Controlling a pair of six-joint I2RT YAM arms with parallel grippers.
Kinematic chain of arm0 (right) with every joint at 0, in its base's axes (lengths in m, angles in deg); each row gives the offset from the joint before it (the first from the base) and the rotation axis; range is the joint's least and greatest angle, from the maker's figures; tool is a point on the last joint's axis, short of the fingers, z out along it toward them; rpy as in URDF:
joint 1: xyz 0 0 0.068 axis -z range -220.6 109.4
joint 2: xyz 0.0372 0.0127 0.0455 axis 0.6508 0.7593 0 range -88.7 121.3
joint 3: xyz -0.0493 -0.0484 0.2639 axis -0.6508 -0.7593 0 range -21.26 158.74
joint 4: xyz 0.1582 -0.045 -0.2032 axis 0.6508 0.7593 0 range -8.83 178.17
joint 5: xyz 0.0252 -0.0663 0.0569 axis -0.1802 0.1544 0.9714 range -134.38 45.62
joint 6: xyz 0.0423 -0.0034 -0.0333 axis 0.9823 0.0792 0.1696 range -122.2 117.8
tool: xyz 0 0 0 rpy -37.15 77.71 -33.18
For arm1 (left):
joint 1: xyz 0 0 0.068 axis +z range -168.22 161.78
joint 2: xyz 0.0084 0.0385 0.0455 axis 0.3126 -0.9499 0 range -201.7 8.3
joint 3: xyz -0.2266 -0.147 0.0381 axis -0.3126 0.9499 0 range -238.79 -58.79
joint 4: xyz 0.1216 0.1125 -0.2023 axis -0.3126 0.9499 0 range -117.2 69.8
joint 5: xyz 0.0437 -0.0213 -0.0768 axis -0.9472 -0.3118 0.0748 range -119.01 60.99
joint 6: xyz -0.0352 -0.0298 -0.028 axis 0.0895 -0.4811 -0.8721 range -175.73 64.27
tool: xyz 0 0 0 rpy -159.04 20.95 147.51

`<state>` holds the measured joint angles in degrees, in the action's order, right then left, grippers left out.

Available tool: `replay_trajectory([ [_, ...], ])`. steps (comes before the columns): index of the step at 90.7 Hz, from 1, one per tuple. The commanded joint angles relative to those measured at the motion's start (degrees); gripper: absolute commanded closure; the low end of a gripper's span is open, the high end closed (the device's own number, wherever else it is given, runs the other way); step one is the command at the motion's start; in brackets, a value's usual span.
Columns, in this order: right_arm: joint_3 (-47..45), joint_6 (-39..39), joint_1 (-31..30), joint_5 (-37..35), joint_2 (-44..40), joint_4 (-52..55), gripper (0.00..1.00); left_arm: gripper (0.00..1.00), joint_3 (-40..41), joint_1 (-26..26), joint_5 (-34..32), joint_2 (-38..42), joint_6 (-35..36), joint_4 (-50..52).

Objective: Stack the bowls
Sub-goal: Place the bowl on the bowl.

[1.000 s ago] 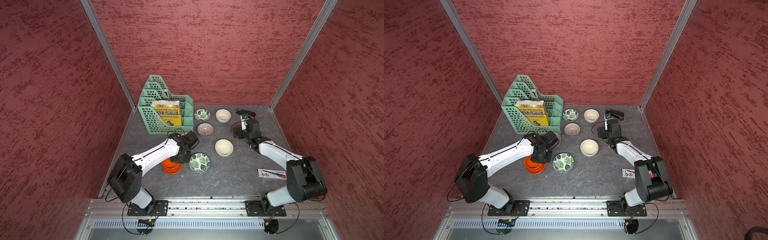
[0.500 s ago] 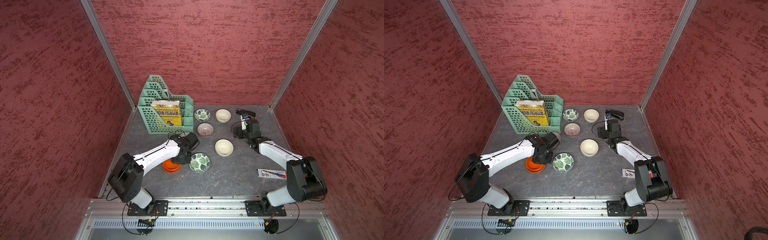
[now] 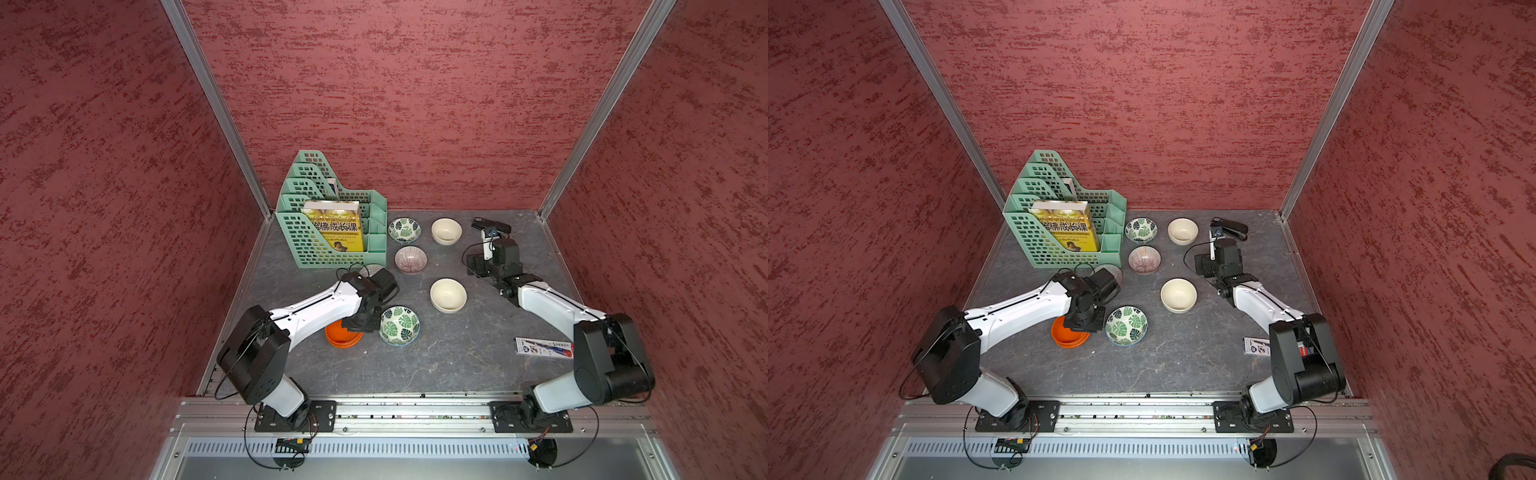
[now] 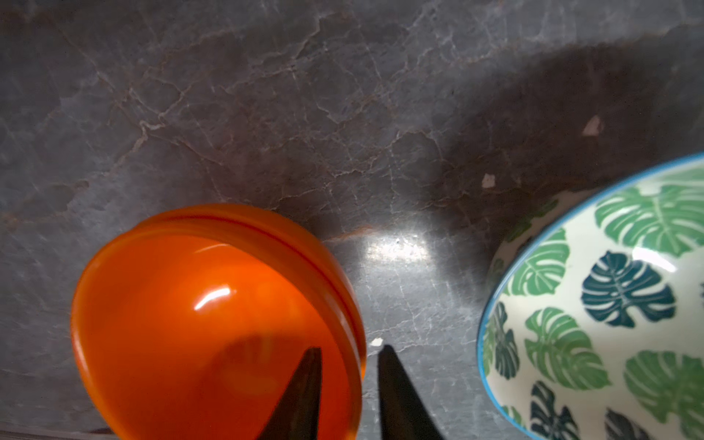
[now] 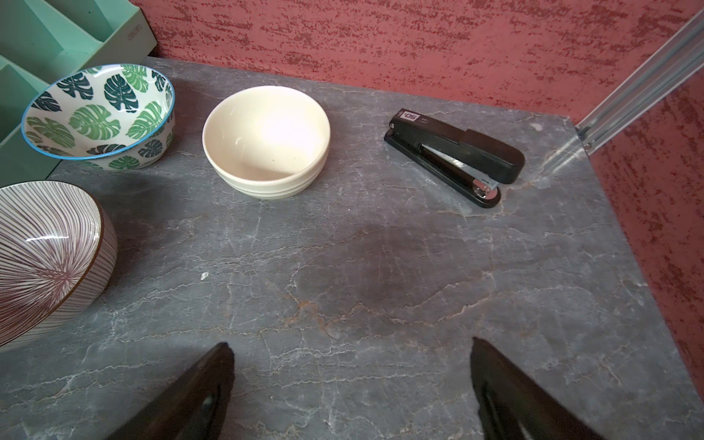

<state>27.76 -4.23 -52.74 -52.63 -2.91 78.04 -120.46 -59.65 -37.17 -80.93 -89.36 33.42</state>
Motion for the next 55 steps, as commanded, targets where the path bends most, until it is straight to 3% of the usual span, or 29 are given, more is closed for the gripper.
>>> replay_trajectory([
  [1, 1.06, 0.66, 0.26, 0.34, -1.36, 0.5, 0.02, 0.52, -0.91, -0.05, -1.77, 1.87, -0.49, 0.4],
  [15, 2.43, 1.85, 0.14, 3.0, -0.93, 1.99, 0.02, 0.31, -4.93, -0.14, -4.11, 4.71, -0.02, 3.28],
  [19, 3.84, 2.27, -0.46, 4.2, -0.36, 3.28, 0.01, 0.19, -6.69, -0.05, -5.58, 5.84, 0.4, 4.44],
  [21, 4.65, 2.39, -0.9, 4.6, -0.04, 4.12, 0.02, 0.06, -7.78, 0.1, -6.24, 6.38, 0.6, 4.97],
  [23, 5.75, 2.4, -1.56, 4.92, 0.33, 4.72, 0.02, 0.01, -8.82, 0.27, -6.86, 6.84, 0.94, 5.5],
  [37, 15.05, 1.65, -9.31, 4.82, 3.43, 11.68, 0.04, 0.0, -14.55, 5.1, -10.58, 8.73, 4.46, 5.39],
  [55, 24.77, 5.92, -20.39, 8.83, 7.89, 19.76, 0.07, 0.0, -16.4, 17.62, -9.36, 8.78, 10.06, 0.64],
])
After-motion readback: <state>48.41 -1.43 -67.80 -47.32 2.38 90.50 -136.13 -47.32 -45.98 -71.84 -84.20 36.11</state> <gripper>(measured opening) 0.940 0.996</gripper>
